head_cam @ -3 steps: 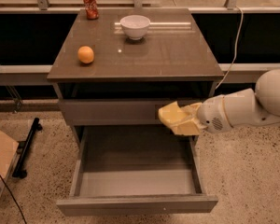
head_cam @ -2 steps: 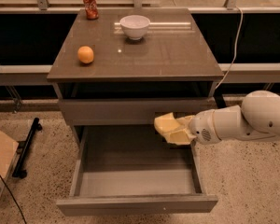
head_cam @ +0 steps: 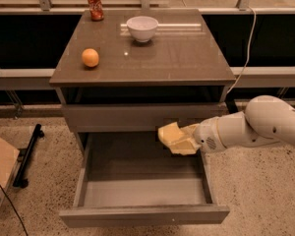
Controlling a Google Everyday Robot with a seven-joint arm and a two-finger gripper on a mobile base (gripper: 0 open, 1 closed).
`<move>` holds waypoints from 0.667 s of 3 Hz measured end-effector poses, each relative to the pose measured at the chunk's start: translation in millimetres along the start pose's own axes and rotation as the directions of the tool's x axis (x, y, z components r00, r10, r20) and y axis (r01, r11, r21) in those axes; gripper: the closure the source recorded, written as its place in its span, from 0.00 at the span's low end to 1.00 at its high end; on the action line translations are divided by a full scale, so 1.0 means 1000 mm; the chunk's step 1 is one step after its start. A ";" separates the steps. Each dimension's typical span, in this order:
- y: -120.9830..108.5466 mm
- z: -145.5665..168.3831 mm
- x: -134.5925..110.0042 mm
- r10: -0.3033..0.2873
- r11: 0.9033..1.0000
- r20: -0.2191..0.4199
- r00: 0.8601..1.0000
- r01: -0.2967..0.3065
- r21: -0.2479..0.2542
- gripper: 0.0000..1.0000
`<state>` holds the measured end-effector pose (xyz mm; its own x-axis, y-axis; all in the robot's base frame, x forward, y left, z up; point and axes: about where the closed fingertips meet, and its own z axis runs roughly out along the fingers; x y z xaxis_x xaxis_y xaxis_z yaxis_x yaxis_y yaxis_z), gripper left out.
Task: Place sponge into middle drawer
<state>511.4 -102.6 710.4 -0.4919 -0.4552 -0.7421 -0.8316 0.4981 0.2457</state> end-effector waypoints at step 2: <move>-0.003 0.056 0.042 0.059 0.995 -0.026 0.998 -0.060 -0.075 1.00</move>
Offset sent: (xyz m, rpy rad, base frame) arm -0.0030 0.0310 -0.1191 0.0682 0.1606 0.0231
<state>507.6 -81.5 643.9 -0.5465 -0.4447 -0.7097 -0.8173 0.4682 0.3359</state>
